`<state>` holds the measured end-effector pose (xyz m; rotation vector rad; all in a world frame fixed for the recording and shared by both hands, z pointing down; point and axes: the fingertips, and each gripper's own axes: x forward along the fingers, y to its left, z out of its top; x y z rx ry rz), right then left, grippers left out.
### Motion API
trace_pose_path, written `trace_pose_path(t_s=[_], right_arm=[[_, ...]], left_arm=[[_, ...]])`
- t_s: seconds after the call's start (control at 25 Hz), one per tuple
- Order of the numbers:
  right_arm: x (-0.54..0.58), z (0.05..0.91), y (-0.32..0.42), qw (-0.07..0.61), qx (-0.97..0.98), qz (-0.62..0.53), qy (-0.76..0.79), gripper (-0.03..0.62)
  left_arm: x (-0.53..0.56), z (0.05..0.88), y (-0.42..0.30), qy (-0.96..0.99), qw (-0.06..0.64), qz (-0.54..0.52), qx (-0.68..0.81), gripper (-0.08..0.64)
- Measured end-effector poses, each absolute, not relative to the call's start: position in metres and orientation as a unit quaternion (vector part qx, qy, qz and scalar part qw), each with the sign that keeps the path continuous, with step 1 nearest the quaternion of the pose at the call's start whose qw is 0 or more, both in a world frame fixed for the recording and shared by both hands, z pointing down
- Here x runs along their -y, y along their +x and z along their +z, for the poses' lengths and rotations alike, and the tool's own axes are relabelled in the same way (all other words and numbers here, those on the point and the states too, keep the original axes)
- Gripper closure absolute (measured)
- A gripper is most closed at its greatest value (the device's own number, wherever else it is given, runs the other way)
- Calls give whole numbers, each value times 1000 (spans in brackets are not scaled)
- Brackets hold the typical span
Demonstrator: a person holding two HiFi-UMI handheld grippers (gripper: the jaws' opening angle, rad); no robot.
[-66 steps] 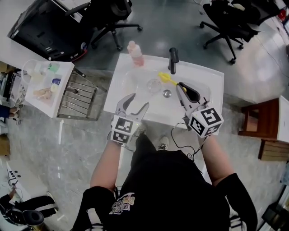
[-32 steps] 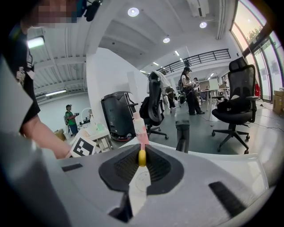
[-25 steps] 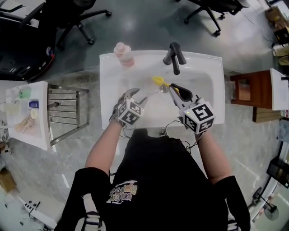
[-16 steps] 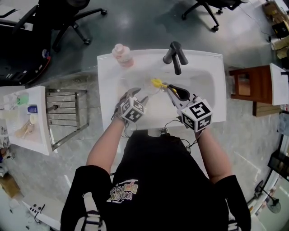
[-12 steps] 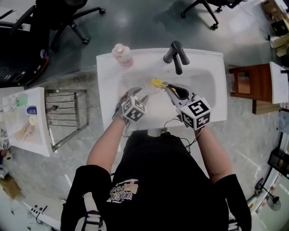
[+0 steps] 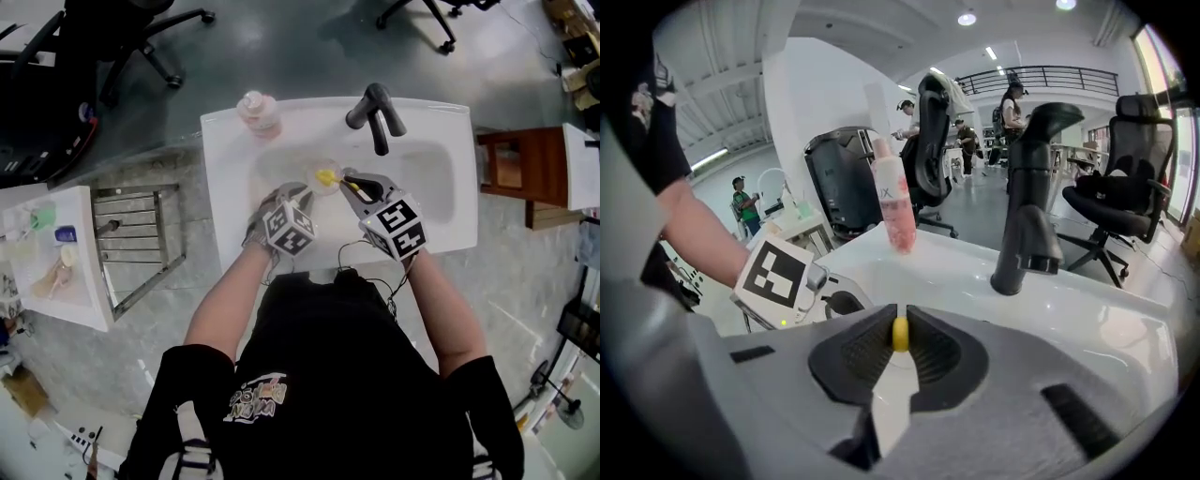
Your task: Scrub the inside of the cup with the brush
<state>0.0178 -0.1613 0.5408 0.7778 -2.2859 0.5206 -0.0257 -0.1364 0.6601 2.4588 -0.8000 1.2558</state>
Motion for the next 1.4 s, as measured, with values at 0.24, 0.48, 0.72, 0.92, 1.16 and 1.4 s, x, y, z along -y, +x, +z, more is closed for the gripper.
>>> trace_pose_path(t_s=[0.24, 0.48, 0.72, 0.92, 1.16, 1.4], right_arm=[[156, 557, 9, 368, 870, 182, 272, 555], [154, 565, 1, 371, 871, 186, 263, 555], [157, 568, -8, 373, 874, 181, 253, 555], [169, 566, -11, 373, 875, 170, 259, 555], [187, 562, -5, 381, 866, 160, 282, 554], [196, 565, 11, 399, 853, 154, 299, 549]], left_arm=[[134, 656, -24, 855, 130, 420, 273, 508], [135, 650, -24, 863, 127, 405, 275, 511], [136, 646, -23, 868, 124, 392, 277, 511], [136, 645, -24, 870, 124, 389, 277, 511], [135, 644, -23, 870, 123, 389, 276, 511], [135, 645, -24, 871, 123, 387, 276, 511]])
